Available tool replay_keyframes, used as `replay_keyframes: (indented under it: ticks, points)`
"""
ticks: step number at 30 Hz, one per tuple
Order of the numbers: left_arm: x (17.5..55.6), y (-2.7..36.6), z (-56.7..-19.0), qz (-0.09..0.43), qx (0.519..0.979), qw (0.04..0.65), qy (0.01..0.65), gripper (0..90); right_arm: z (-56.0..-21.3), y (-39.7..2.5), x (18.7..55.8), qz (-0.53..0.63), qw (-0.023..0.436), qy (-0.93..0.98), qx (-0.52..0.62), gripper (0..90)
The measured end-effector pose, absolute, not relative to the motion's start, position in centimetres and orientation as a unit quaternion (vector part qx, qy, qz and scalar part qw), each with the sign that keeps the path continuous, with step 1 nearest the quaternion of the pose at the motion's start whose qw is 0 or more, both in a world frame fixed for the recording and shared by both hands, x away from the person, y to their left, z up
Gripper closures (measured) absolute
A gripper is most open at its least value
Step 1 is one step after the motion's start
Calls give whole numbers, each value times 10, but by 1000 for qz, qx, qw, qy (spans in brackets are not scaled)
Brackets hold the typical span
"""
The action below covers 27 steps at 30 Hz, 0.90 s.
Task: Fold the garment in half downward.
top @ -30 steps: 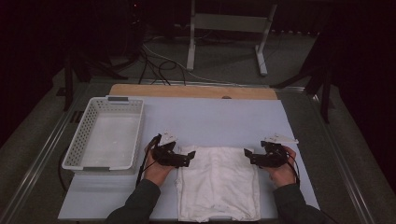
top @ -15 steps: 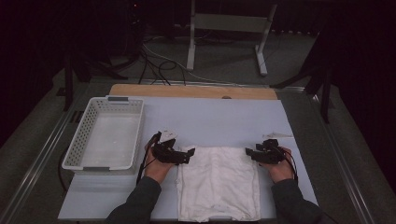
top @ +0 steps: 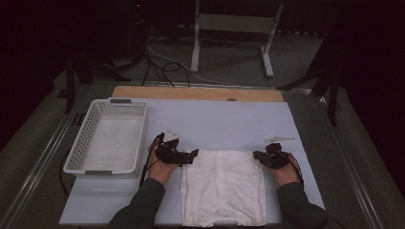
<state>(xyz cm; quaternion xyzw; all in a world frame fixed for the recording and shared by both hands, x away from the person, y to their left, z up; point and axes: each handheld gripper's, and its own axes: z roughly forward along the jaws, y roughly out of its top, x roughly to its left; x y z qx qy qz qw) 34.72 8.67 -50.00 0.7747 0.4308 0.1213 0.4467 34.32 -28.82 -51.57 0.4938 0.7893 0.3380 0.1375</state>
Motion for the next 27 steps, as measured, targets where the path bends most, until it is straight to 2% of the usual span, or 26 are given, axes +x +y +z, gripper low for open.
replay_keyframes:
  ticks: [4,9,15,23,27]
  points:
    - [349,87,-501,119,775,443,434,49,-514,-290,342,336,145,788,494,872]
    - [356,84,-508,124,779,422,447,116,-513,-293,341,338,145,784,501,871]
    - [361,82,-516,117,788,396,456,227,-512,-295,341,338,146,785,497,871]
    - [361,79,-524,115,803,376,448,439,-511,-297,340,344,143,783,498,870]
    - [360,78,-524,112,805,376,445,487,-511,-297,340,345,144,784,496,870]
